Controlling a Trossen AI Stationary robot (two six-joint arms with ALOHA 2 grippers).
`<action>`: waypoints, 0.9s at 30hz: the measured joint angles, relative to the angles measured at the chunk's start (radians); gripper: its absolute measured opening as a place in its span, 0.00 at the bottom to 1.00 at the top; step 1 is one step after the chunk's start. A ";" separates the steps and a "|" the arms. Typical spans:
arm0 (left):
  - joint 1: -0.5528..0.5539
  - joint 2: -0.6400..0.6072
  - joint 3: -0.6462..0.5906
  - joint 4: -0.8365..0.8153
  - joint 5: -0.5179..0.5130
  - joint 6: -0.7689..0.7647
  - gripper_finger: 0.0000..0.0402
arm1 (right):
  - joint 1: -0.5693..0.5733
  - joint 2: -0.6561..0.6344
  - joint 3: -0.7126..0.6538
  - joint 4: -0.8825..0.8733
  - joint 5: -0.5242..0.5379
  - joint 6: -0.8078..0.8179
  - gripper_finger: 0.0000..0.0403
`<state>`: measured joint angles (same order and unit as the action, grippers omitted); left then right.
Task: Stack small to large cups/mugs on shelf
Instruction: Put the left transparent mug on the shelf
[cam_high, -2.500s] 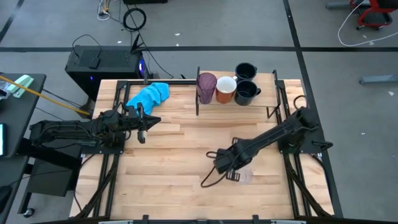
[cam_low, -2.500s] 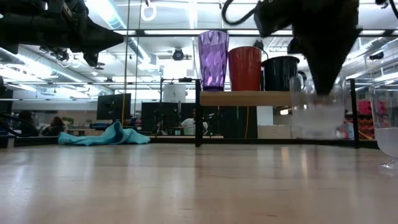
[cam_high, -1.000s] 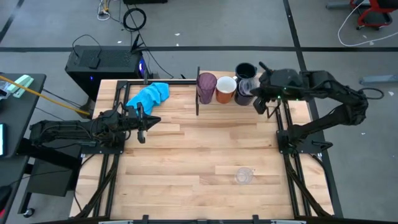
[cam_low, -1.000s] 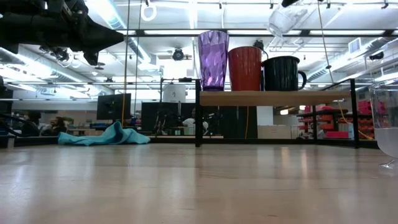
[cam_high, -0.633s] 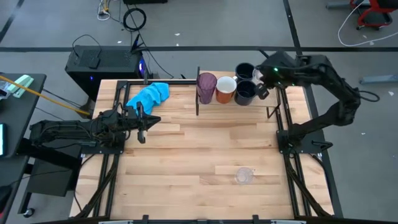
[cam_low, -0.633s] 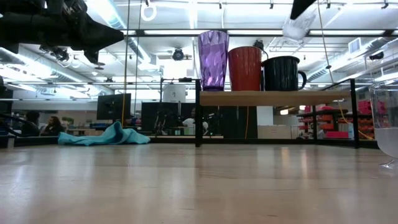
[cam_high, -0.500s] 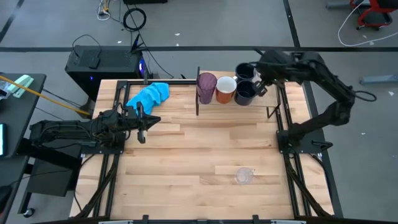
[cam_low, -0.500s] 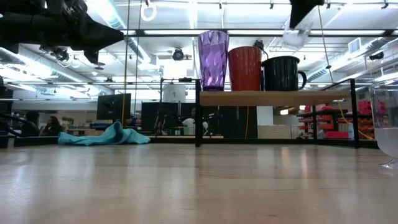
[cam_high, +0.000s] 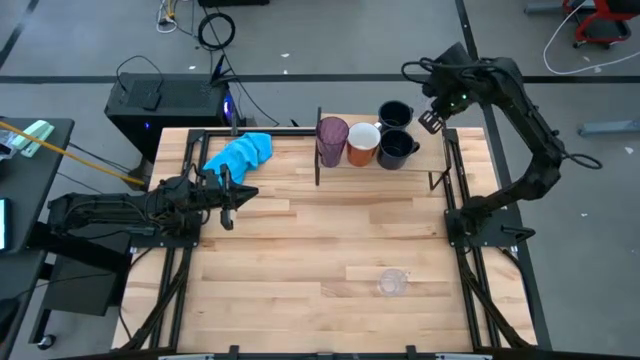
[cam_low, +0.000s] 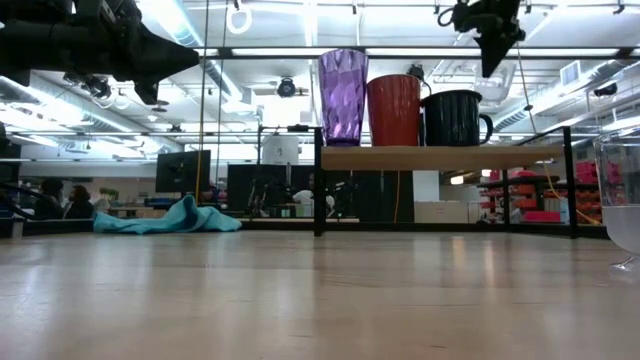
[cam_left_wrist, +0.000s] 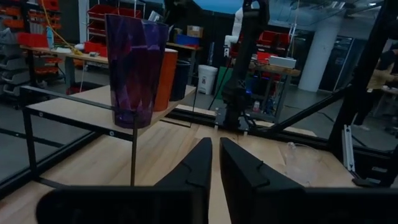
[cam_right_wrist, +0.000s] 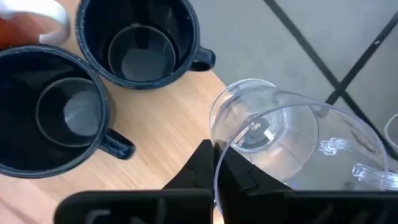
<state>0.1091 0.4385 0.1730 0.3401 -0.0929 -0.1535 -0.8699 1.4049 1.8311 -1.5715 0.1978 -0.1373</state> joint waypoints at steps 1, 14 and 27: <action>0.000 0.000 0.000 0.000 0.000 0.000 0.09 | -0.018 0.005 0.000 0.000 -0.014 -0.015 0.02; 0.000 0.000 0.000 0.006 0.000 -0.020 0.08 | -0.074 0.065 -0.076 0.000 -0.084 -0.160 0.02; 0.000 0.000 0.000 0.006 0.000 -0.019 0.08 | -0.138 0.067 -0.200 0.010 -0.171 -0.172 0.02</action>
<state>0.1092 0.4385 0.1730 0.3462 -0.0929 -0.1730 -1.0076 1.4723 1.6312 -1.5612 0.0266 -0.3096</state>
